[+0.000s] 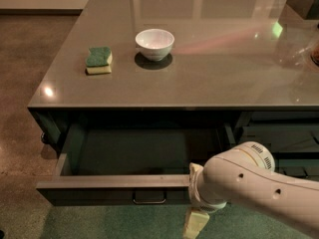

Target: Open top drawer

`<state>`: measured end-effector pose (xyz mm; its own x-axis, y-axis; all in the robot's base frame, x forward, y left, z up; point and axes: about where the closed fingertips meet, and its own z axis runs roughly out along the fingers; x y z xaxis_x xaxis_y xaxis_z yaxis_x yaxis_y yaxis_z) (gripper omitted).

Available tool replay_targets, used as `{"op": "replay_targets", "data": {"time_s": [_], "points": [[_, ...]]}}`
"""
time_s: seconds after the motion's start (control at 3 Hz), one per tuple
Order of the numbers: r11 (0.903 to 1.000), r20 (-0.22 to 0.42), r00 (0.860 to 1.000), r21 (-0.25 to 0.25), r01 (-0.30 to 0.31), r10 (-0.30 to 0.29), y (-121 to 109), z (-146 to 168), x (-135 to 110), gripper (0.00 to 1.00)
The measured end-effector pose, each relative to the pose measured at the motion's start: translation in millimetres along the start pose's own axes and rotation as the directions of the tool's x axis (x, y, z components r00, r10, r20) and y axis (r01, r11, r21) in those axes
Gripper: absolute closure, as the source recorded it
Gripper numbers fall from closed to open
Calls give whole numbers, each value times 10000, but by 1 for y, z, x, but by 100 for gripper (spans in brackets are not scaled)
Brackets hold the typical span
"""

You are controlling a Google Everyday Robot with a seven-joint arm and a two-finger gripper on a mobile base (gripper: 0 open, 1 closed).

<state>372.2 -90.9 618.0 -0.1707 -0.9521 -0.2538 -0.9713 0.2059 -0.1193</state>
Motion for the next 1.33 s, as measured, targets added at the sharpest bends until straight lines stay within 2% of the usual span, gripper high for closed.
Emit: {"op": "replay_targets", "data": {"time_s": [0.67,1.0,1.33], "points": [[9966,-319,9979,-582,-588,570,64,-31,12,0],[9966,-320,9978,-574,-591,574,65,-31,13,0],[9970,-390,9971,-400,-668,653,85,-31,17,0]]}}
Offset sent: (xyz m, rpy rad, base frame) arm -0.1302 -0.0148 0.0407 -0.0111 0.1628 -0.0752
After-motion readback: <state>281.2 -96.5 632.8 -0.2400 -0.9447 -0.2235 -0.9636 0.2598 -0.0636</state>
